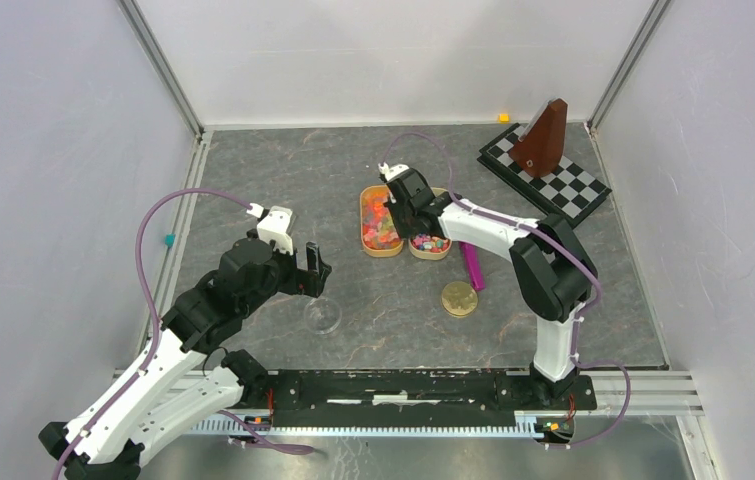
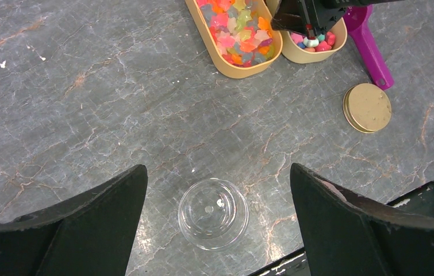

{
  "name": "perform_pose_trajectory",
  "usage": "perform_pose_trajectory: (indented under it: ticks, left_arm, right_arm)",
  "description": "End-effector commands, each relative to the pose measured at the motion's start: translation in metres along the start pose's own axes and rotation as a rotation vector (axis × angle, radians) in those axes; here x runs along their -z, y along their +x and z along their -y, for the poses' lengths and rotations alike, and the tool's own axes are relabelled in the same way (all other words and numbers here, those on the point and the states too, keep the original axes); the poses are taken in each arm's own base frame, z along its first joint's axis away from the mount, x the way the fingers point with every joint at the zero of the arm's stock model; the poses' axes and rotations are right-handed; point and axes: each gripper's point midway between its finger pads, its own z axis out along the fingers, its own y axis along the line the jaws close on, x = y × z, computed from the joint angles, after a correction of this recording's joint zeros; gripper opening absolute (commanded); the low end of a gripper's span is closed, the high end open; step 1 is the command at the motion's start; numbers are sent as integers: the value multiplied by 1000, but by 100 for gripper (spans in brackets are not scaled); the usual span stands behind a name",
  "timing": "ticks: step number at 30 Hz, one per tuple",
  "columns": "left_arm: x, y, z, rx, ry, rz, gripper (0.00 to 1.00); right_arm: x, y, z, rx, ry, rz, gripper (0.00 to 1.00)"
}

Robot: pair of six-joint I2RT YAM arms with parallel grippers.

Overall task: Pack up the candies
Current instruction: Adjust the storage box at the center of the board.

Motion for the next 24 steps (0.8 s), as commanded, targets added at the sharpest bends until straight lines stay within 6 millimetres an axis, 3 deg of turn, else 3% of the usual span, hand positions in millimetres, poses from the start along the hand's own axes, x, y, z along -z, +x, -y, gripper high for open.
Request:
perform_pose_trajectory:
  ticks: [1,5,8,11,16,24]
  left_arm:
    - [1,-1,-1,33,-12,7,100]
    - [2,-1,-1,35,-14,7,100]
    - [2,0,-1,35,-12,7,100]
    - [2,-1,-1,35,-11,7,100]
    - [2,0,-1,33,-11,4,100]
    - [1,1,-1,32,-11,0,100]
  right_arm:
    - [16,18,-15,112,-92,-42,0]
    - [27,4,-12,109,-76,2,2]
    - [37,-12,-3,82,-24,57,17]
    - [46,-25,2,42,6,99,25]
    - [58,-43,10,-48,50,164,30]
    - [38,-47,31,-177,113,142,35]
